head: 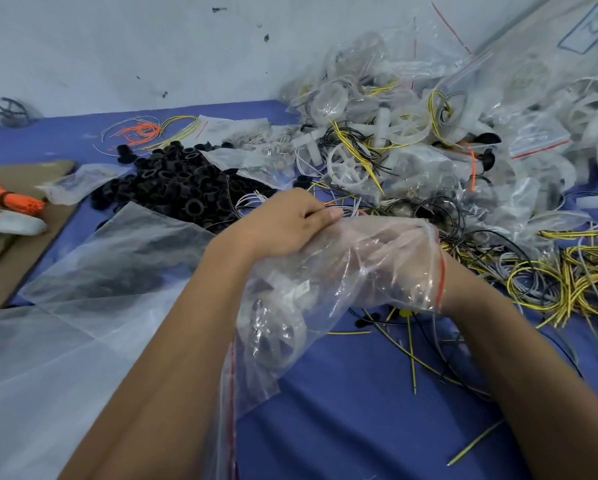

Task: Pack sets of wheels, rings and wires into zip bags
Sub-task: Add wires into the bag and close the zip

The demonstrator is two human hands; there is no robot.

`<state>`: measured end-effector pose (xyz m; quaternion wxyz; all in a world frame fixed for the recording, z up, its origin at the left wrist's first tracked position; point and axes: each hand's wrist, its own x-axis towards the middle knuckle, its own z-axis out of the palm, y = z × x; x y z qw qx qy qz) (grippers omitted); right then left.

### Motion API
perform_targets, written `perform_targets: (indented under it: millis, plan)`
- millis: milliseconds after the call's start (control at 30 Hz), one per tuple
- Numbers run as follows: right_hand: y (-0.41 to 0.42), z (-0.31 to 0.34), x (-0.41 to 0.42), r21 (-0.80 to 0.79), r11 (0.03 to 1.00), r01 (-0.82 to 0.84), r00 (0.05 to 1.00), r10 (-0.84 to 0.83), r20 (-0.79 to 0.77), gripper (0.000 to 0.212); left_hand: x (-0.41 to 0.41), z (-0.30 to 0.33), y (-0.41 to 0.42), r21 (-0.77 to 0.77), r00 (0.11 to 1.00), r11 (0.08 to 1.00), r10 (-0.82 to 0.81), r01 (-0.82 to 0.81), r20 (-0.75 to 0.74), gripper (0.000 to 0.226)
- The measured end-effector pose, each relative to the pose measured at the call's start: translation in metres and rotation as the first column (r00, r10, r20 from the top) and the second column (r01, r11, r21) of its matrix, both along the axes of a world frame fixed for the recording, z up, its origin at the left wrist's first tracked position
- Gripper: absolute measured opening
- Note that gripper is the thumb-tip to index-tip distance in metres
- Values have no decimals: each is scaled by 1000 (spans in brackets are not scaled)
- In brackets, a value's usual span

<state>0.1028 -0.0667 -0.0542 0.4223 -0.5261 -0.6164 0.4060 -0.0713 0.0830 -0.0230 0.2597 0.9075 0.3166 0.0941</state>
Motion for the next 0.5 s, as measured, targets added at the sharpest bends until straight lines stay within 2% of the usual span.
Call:
perform_targets:
  millis: [67, 133, 200, 333, 367, 433, 467, 500]
  plan:
    - [-4, 9, -4, -23, 989, -143, 988, 141, -69, 42, -5, 1, 2, -17, 1000, 1000, -19, 19, 15, 55]
    - [-7, 14, -14, -89, 935, -344, 929, 325, -179, 41, -12, 3, 3, -65, 999, 997, -30, 32, 29, 55]
    - [-8, 19, -24, -126, 907, -402, 898, 363, -249, 36, -21, 9, 9, -92, 999, 995, -25, 27, 21, 56]
    - [-4, 21, -35, -78, 887, -455, 858, 414, -305, 36, -43, 23, 25, -32, 997, 999, 23, -25, -68, 64]
    - [0, 20, -37, -57, 920, -389, 879, 351, -323, 30, -46, 25, 28, -9, 996, 999, 45, -46, -75, 63]
    - [12, 16, -34, -15, 998, -57, 950, 50, -309, 21, -52, 23, 32, 46, 990, 993, 116, -112, -75, 59]
    - [17, 12, -29, 2, 988, 157, 945, -150, -291, 20, -54, 21, 33, 87, 984, 984, 161, -153, -83, 57]
    - [21, 9, -21, 22, 938, 347, 903, -328, -278, 21, -56, 19, 35, 140, 974, 970, 211, -197, -88, 54]
